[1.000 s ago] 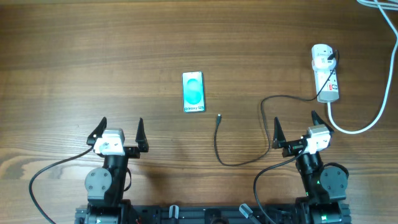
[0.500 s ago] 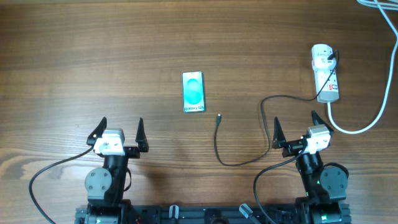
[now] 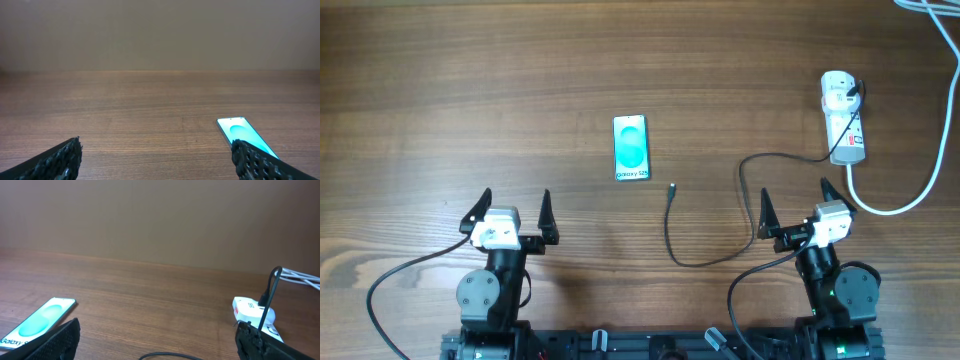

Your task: Plug charger to phone and switch on socket

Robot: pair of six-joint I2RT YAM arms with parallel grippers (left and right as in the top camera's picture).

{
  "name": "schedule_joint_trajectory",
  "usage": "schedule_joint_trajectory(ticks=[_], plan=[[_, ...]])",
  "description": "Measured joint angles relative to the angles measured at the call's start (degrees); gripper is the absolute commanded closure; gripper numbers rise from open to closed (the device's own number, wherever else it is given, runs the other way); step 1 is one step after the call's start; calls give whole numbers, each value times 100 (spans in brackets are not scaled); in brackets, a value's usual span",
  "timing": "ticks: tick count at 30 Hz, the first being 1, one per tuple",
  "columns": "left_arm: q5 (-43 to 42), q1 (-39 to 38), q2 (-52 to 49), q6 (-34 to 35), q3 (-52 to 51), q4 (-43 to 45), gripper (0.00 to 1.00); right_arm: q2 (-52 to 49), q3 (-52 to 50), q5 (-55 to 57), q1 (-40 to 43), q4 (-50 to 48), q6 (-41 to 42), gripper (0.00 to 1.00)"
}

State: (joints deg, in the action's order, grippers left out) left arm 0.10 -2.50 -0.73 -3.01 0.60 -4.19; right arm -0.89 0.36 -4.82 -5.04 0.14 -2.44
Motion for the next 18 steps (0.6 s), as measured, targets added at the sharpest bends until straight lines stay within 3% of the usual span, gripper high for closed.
schedule_joint_trajectory(ticks=[18], plan=[[0,0,0,0,0,2,0,0,0,0,0,0,0,0]])
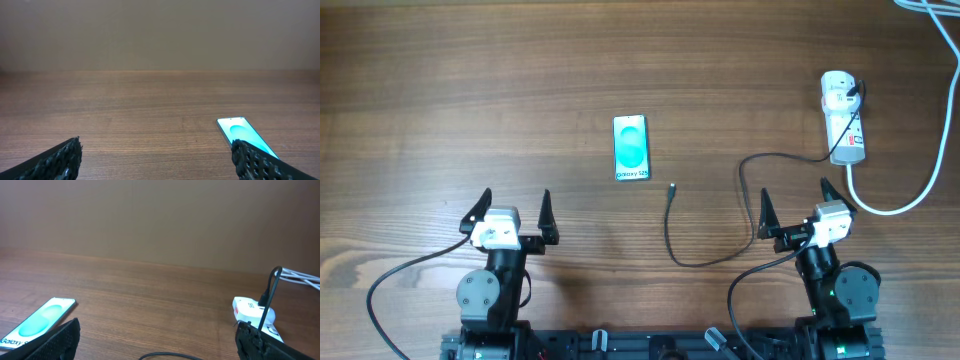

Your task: Plug charger to phone and switch on socket

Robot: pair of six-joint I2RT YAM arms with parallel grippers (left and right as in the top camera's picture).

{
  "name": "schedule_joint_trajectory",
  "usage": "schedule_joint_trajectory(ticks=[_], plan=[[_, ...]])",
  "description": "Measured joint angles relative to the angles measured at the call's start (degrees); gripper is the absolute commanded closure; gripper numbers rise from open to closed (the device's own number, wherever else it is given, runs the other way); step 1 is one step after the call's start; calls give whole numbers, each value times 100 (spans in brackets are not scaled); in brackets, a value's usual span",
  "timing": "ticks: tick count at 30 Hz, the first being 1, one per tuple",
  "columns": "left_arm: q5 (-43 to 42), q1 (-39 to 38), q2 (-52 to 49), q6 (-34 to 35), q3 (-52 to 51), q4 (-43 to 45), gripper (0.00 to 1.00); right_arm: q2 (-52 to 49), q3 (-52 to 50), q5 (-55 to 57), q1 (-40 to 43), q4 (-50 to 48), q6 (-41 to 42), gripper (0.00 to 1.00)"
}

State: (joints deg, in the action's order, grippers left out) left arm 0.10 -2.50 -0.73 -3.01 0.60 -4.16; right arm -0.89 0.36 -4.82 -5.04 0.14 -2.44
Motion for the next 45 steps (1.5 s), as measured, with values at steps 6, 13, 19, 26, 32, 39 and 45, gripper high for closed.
schedule_joint_trajectory(ticks=[6,13,19,26,32,39,45], plan=[[0,0,0,2,0,-2,0,0,0,0,0,0,0,0],[-682,0,-2,120,-2,149,0,0,0,0,0,0,0,0],[-3005,0,-13,503,-31,1158,0,-2,0,0,0,0,0,0],[-3364,0,-7,1016,245,3182,0,-2,0,2,0,-2,0,0],[-2623,0,-1014,1086,2822,-155,0,-15,0,4,0,4,0,0],[-3504,0,-3860,1113,6334,-3340,0,-35,0,17,0,-13,0,0],[-4068,-55,-5375,1624,7495,-3965,1,-39,0,17,0,-11,0,0]])
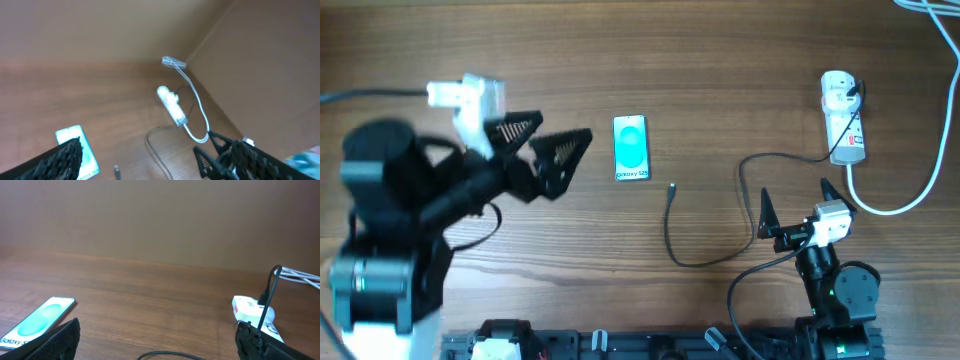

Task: Plug charger to phone and switch on socket
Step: 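Move the left gripper over the phone and close on its top edge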

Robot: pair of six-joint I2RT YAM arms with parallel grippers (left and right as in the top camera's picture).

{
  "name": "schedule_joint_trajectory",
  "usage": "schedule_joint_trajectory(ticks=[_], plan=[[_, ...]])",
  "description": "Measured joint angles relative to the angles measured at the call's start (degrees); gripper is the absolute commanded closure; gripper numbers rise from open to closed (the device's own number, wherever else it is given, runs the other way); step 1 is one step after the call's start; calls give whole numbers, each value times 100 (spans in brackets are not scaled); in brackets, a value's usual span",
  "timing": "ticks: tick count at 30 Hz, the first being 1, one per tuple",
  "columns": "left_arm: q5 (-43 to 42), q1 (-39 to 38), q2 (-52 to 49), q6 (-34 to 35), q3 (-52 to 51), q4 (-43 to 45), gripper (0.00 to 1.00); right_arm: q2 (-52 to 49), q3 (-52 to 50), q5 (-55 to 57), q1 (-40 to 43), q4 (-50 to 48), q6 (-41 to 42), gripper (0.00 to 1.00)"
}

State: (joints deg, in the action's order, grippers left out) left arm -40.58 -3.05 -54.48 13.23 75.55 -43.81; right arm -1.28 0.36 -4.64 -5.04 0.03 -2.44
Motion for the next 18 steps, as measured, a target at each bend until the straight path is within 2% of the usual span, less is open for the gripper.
schedule_joint_trajectory(ticks=[3,7,8,10,13,18], plan=[[538,-457,-737,221,809,-1082,1,0,0,2,0,2,0,0],[2116,-1613,-2181,529,2640,-2745,1,0,0,0,0,2,0,0],[2345,-1751,-2411,581,2883,-2846,1,0,0,2,0,2,0,0],[3119,-2140,-3333,802,3910,-3766,0,0,0,2,0,0,0,0],[3742,-2304,-4472,964,4784,-4450,0,0,0,2,0,2,0,0],[4120,-2306,-5901,1051,4955,-4334,0,0,0,2,0,0,0,0]])
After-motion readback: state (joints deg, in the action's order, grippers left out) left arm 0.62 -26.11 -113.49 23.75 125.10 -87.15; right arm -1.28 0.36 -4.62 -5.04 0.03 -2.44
